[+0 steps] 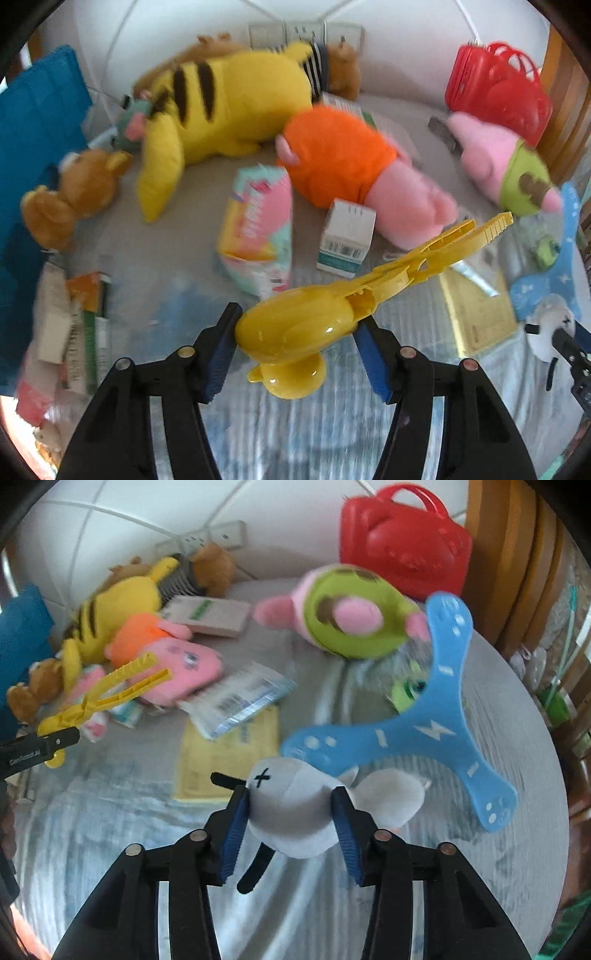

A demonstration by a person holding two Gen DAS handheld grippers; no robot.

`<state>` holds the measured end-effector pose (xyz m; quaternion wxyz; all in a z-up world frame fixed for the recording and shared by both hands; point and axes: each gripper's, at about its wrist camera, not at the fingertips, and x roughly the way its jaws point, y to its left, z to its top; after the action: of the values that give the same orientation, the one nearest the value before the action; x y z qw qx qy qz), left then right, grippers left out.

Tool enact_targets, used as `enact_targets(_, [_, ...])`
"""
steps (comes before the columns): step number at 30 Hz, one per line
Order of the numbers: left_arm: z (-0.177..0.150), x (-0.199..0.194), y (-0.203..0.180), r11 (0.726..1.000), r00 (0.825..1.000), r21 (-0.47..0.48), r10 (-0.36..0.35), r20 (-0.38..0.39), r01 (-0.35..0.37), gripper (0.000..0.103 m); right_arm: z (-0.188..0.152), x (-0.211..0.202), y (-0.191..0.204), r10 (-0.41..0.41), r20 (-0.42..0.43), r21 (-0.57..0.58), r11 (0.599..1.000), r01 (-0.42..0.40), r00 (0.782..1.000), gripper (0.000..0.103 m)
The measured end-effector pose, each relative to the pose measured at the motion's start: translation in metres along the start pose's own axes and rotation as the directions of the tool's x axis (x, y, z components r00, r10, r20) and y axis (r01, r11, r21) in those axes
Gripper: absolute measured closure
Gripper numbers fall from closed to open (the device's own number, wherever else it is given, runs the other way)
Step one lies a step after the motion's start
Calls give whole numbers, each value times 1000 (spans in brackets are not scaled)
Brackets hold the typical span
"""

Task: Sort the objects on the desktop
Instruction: 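Grasp the yellow toy tongs with the left tool while the right tool grasps the white plush, then carry the yellow tongs and white plush into the blue crate and release them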

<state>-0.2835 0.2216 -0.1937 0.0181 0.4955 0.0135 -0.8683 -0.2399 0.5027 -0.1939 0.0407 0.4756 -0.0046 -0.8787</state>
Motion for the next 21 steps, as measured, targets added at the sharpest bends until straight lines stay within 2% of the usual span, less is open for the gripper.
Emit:
enact_targets(3, [-3, -29, 15, 1000, 999, -19, 6, 38, -5, 43, 6, -17, 19, 32, 34, -32, 999, -31, 999, 65])
enact_targets(12, [-19, -98, 66, 991, 992, -121, 67, 106, -54, 43, 26, -63, 97, 140, 123, -179, 977, -117, 982, 65])
enact_targets(21, [-44, -152, 123, 965, 975, -223, 170, 145, -135, 43, 40, -101, 182, 288, 175, -335, 917, -218, 941, 65])
